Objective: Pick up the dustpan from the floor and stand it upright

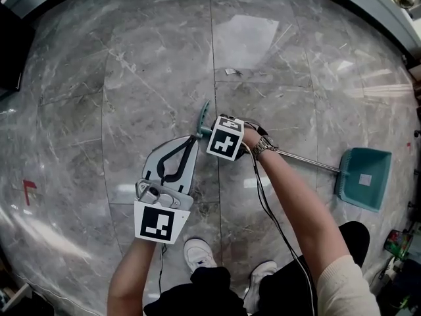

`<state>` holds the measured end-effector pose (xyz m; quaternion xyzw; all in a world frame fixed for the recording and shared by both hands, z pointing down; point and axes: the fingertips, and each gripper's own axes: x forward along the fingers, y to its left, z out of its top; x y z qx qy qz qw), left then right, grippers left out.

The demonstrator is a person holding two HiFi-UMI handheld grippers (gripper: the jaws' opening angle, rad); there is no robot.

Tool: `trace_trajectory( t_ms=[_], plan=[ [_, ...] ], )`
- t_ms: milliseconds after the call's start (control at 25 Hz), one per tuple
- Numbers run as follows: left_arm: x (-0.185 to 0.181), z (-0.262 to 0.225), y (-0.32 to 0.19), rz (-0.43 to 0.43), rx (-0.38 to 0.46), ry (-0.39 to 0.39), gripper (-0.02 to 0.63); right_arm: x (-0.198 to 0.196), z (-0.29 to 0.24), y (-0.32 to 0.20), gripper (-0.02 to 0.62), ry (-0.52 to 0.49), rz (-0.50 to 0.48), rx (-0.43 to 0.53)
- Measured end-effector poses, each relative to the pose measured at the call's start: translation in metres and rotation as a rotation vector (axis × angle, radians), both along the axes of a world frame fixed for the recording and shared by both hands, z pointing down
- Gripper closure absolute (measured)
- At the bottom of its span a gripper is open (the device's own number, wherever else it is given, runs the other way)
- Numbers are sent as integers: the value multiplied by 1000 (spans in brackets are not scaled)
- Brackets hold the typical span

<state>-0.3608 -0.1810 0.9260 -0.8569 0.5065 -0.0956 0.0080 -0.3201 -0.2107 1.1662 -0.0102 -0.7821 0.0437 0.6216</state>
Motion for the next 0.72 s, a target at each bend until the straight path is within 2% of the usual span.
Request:
trace_trajectory(
  t_ms=[80,200,400,480,600,720],
  plan=[
    [-2,2,-1,-19,-9,29,595,-1,-3,1,492,-20,3,2],
    [0,-1,-4,-67,-16,116,595,-2,-19,-3,495,-74,20,7],
    [19,-23,-21,-65,0,159,595,4,-80,-13,495,-189,25,-7],
    [27,-51,-28,-69,0,175,595,11,-115,-16,495,-246,37,-15],
    [46,-107,-30,-41,-10,142,595,28,-174,-19,495,-316,56,-16],
    [66,-161,-29,-17,-30,109,595,49,-238,-28,495,-376,89,28]
  ],
)
